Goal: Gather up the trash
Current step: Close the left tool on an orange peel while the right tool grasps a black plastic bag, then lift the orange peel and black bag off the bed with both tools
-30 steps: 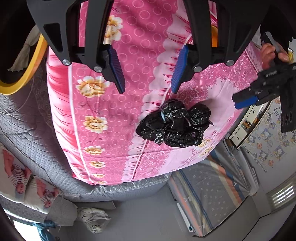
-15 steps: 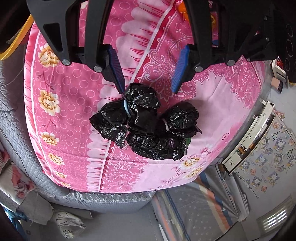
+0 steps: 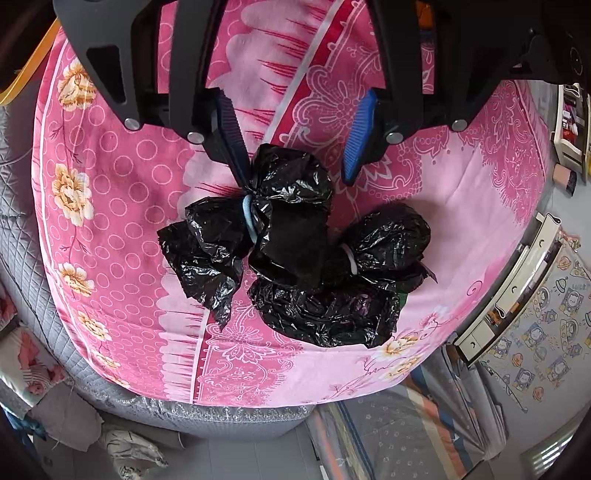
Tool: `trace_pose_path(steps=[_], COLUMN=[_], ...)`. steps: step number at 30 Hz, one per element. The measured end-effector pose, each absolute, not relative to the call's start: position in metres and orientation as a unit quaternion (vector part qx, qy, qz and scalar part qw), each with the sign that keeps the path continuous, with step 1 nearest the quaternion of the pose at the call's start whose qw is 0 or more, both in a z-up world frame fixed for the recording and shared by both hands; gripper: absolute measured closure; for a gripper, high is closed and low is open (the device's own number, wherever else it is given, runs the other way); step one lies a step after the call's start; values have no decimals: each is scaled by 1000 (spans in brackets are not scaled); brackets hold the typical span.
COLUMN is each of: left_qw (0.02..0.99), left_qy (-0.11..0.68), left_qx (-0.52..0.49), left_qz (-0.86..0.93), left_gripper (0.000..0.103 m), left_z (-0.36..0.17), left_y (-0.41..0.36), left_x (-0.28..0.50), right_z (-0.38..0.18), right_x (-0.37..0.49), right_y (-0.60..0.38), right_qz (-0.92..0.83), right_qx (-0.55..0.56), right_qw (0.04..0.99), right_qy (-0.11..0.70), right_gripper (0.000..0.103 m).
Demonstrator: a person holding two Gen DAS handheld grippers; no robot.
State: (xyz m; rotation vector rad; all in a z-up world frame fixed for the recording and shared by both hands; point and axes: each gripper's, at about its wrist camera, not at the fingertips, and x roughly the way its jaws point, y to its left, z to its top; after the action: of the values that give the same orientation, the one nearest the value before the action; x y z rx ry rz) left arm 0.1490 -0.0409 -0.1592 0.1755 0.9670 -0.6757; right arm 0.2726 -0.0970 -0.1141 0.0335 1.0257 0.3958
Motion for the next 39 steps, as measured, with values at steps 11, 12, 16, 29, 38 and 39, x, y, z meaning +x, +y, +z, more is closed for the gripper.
trace_pose_path(steps=[11, 12, 16, 29, 38, 39], left_qw=[822, 821, 822, 837, 846, 846], left_qy=[462, 462, 458, 438, 417, 414], left_qx=[79, 77, 70, 59, 73, 75], left_qz=[-325, -326, -330, -323, -325, -327], left_gripper=[65, 65, 66, 66, 66, 66], left_z=[-161, -160, -156, -126, -104, -102], left_y=[-47, -46, -44, -35, -49, -51], left_x=[152, 152, 150, 142, 137, 136], right_z=[-111, -110, -102, -71, -54, -52], right_x=[271, 269, 264, 242, 226, 223], right_y=[-108, -109, -118, -160, -198, -203], right_qz=[184, 183, 178, 156, 132, 130], right_qx=[24, 24, 29, 60, 79, 81], right_qw=[864, 866, 873, 895, 909, 911], right_qy=[468, 465, 454, 413, 387, 383], right_gripper=[85, 86, 87, 88, 88, 88])
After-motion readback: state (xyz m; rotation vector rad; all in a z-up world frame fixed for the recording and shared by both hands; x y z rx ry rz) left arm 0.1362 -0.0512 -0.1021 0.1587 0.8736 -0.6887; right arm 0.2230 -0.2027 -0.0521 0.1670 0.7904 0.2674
